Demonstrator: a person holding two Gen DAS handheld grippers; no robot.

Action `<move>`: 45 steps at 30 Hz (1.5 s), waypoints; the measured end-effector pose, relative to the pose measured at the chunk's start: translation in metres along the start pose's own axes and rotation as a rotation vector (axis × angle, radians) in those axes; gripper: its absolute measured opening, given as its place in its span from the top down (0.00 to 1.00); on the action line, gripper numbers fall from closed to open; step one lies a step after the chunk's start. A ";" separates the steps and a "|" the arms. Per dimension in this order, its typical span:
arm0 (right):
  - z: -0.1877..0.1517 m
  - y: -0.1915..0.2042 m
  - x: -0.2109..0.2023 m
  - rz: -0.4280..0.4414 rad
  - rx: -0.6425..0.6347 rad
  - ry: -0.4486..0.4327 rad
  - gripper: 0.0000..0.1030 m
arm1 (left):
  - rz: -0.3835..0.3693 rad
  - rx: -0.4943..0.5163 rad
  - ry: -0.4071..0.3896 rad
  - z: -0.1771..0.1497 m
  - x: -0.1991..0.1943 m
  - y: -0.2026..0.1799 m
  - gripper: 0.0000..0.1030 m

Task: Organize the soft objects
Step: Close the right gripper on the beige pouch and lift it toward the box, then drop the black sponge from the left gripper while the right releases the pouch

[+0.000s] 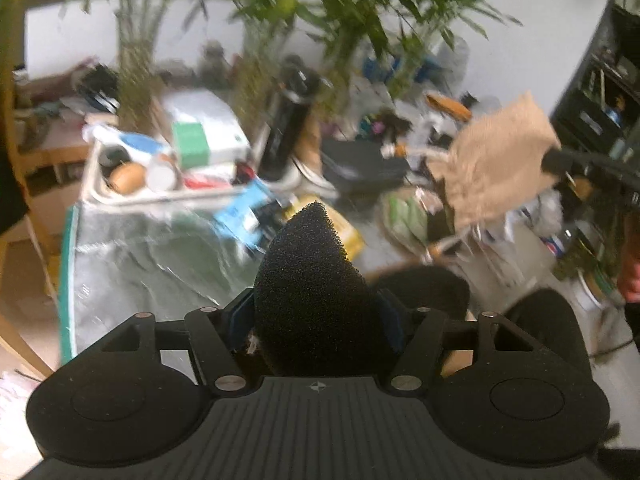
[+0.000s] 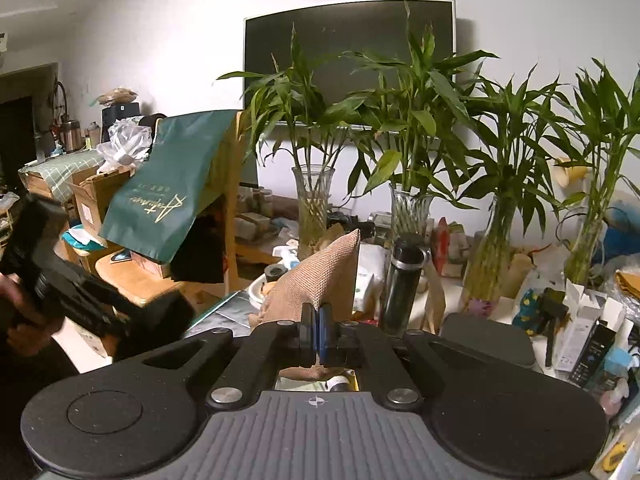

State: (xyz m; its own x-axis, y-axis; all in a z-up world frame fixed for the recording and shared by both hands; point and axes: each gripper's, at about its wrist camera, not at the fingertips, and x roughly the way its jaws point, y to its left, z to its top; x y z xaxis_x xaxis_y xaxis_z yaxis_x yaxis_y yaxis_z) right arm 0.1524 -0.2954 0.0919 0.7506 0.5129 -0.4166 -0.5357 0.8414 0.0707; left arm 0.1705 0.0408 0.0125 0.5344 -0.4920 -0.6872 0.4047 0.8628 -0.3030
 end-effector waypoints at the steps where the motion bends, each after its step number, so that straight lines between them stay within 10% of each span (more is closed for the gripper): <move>1: -0.001 0.002 -0.003 -0.001 -0.001 0.000 0.96 | -0.007 0.004 0.018 -0.003 0.004 -0.001 0.36; 13: 0.004 0.012 -0.036 0.043 0.030 -0.021 0.96 | 0.053 0.030 0.053 -0.026 0.012 -0.012 0.20; 33: -0.018 0.073 0.028 0.236 0.097 0.141 0.95 | 0.233 -0.166 -0.189 -0.032 -0.081 0.021 0.20; 38: -0.049 0.082 0.044 0.223 0.053 0.231 0.26 | 0.244 -0.165 -0.192 -0.034 -0.089 0.021 0.20; 45: -0.071 0.072 0.039 0.211 0.063 0.260 0.10 | 0.249 -0.147 -0.160 -0.039 -0.086 0.017 0.20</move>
State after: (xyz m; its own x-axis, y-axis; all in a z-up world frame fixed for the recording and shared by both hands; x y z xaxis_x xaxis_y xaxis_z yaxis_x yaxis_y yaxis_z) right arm 0.1158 -0.2273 0.0168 0.4977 0.6230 -0.6035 -0.6378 0.7344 0.2321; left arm 0.1023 0.1022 0.0412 0.7176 -0.2662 -0.6436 0.1419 0.9606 -0.2392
